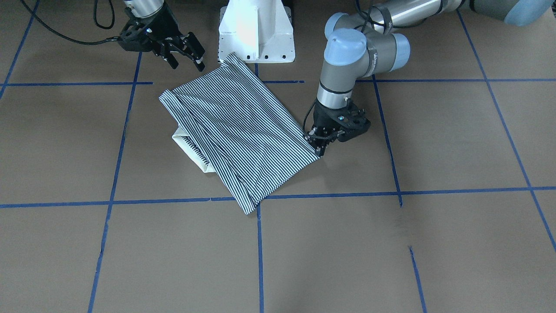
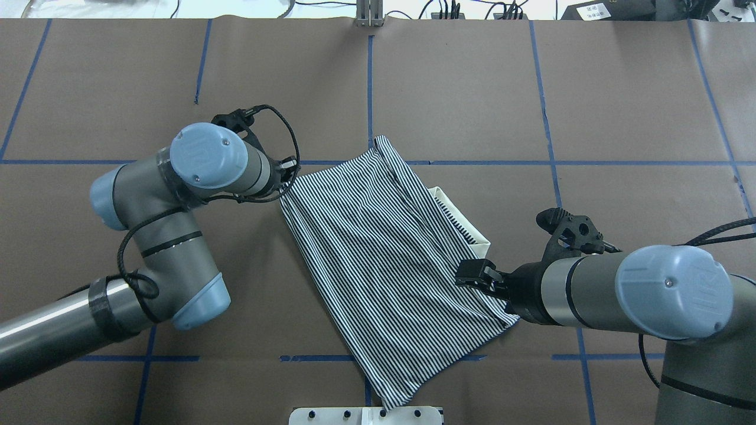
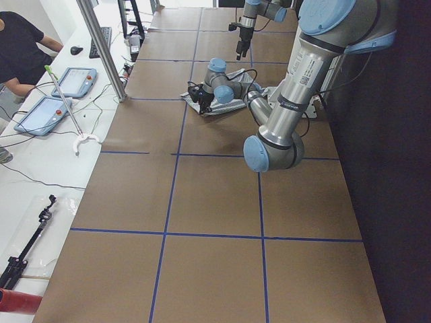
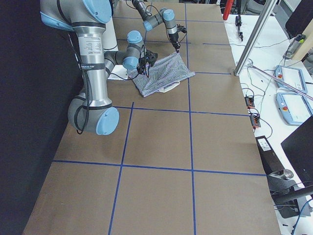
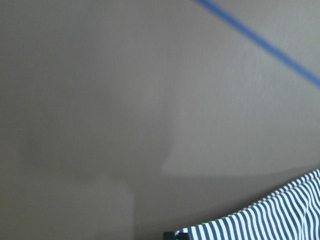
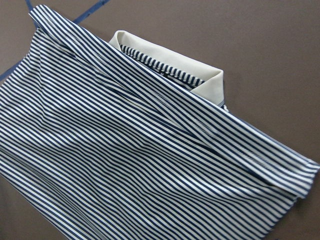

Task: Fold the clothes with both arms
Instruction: 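Rotate the folded shirt lengthwise with the right gripper while the left arm rises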

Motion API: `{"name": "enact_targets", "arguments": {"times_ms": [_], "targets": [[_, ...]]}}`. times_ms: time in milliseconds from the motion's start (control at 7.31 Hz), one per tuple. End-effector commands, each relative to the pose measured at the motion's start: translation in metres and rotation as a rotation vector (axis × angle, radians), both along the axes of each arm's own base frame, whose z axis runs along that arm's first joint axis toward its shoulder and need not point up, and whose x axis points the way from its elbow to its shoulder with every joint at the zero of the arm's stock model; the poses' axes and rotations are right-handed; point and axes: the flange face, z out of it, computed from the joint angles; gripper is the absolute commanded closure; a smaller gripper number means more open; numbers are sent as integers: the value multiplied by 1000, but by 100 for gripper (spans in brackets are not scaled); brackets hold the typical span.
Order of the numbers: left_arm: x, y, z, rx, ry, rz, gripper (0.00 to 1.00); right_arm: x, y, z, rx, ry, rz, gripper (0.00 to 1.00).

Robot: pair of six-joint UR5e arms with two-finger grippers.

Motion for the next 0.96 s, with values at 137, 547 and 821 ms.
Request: {"name": "enact_targets", "arguments": {"times_ms": [137,547,821], "targets": [[-2,-97,-3,148,-12,-16,100,2,-3,-2,5,-2,12,0],[24,-131,-16,300,-10,-13,100,2,-3,-2,6,-3,15,0],[34,-150,-6,350,-88,-26,100,4,-7,-1,8,2,24,0]]}}
